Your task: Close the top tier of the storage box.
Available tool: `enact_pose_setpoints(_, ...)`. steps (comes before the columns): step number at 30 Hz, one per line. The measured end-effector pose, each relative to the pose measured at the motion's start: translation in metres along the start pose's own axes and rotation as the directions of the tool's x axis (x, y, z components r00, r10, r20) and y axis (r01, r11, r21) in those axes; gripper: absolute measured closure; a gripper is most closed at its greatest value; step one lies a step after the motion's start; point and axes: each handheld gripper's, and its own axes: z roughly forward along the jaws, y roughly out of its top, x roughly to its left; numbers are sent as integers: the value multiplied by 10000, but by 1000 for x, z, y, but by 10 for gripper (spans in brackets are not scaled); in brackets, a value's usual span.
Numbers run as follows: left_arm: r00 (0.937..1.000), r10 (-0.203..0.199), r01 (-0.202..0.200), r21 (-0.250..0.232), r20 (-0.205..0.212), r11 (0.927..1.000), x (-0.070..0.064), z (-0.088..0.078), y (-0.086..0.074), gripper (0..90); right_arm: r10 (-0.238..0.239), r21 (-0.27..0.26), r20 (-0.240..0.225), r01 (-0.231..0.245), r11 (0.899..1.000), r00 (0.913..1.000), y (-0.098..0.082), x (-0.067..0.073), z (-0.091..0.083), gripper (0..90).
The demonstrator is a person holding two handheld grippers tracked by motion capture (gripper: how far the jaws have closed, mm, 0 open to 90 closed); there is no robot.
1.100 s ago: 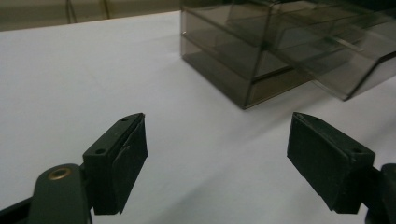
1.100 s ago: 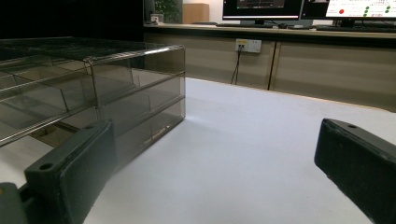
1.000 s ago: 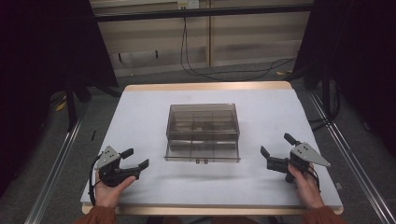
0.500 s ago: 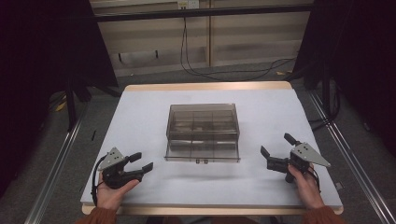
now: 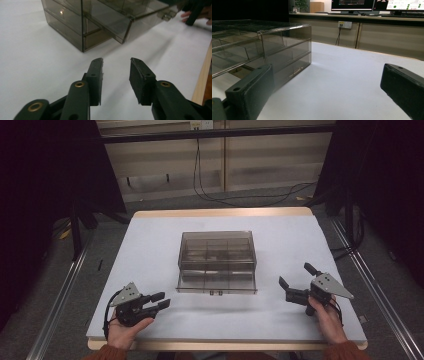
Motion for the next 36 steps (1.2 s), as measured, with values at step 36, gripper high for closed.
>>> enact_pose_setpoints(36, 9806, 686, -728, 164, 1835, 9972, -29, 28, 20, 900, 82, -24, -26, -82, 10000, 10000, 0, -1, 1, 0)
